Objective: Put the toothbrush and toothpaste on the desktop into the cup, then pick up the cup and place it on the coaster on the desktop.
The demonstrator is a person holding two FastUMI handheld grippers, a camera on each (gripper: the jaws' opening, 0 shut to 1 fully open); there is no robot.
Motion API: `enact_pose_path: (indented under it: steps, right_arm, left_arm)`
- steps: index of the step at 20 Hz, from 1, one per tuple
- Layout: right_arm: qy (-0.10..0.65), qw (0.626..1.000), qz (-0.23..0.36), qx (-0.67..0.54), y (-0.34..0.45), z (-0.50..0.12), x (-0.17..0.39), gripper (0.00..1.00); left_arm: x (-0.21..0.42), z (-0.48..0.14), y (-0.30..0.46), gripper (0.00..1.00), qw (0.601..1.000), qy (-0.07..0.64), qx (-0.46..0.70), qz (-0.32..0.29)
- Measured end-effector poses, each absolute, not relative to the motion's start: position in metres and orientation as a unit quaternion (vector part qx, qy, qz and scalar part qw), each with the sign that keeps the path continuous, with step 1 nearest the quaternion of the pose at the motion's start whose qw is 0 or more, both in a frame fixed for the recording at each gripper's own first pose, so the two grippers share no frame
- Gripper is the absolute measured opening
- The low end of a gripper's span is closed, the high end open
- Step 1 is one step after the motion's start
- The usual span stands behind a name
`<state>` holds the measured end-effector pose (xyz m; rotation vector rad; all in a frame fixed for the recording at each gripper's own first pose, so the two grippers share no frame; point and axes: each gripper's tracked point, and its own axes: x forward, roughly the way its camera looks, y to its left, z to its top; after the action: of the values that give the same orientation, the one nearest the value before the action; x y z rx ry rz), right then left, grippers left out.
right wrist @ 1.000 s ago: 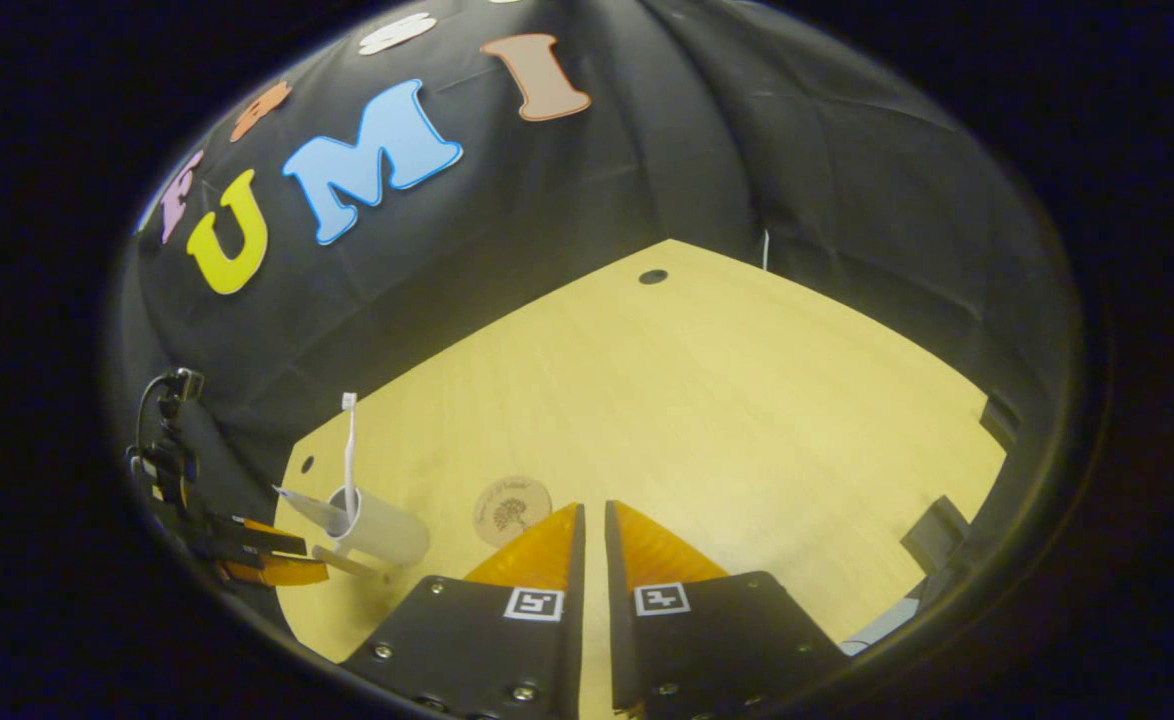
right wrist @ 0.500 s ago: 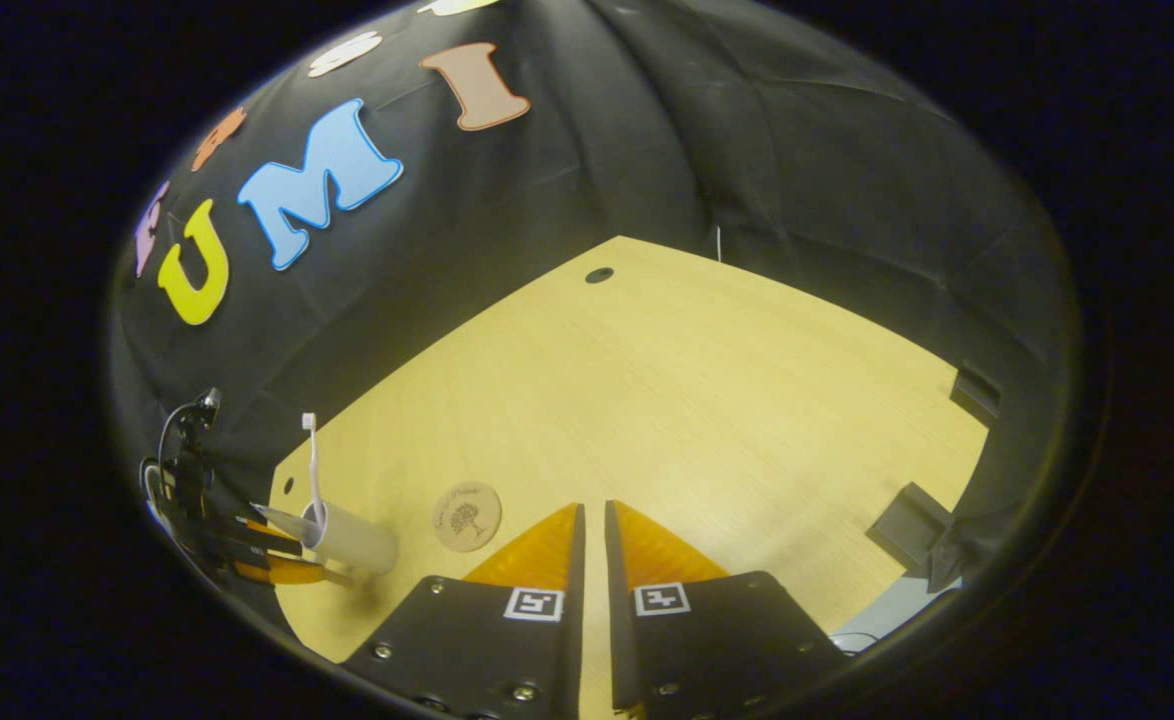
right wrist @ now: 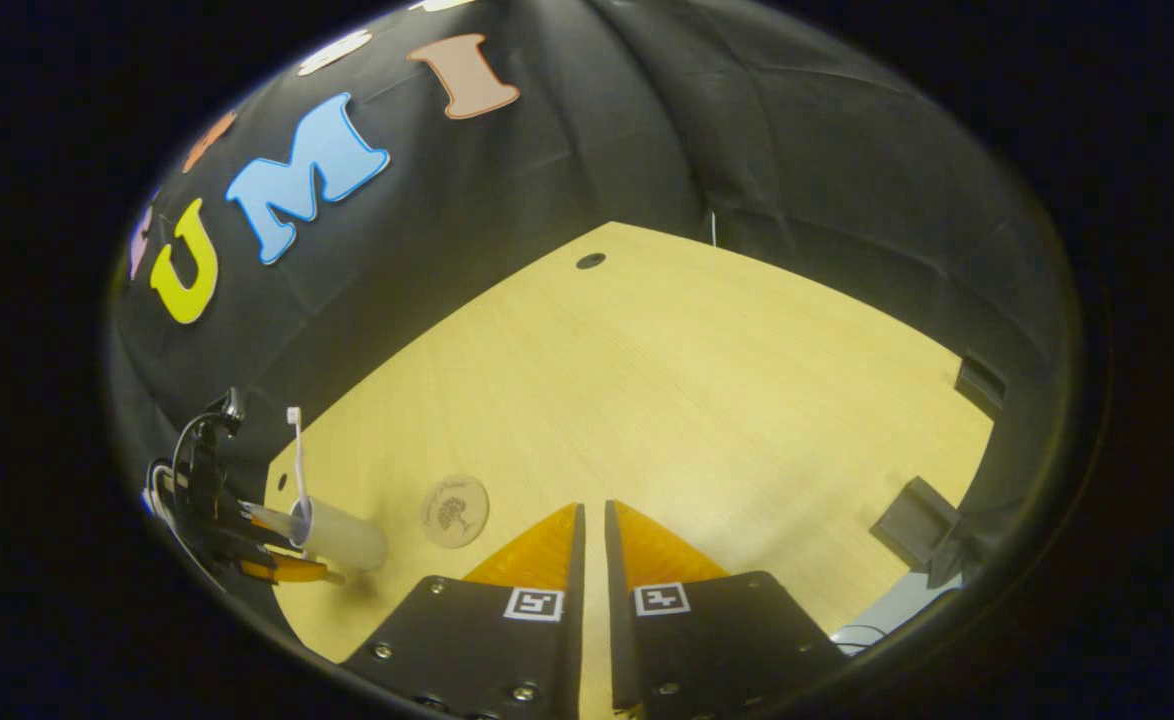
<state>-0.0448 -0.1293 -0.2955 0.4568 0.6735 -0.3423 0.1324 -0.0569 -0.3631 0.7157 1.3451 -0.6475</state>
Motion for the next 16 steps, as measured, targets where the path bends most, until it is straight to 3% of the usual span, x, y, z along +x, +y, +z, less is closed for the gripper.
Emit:
enact_pose_path:
  steps: [2,12,16]
  right_arm:
    - [0.329,0.903,-0.168,0.22,-0.131,-0.297,-0.046,0.12]
    - [0.34,0.894,-0.187,0.224,-0.134,-0.3,-0.052,0.12]
    - [0.349,0.893,-0.181,0.22,-0.132,-0.303,-0.052,0.12]
  left_arm:
    - [0.132,-0.368,-0.057,0.76,0.673,0.601,0.32,-0.288]
    - [0.137,-0.381,-0.049,0.33,0.681,0.59,0.322,-0.292]
    - [0.138,-0.381,-0.041,0.33,0.688,0.583,0.317,-0.294]
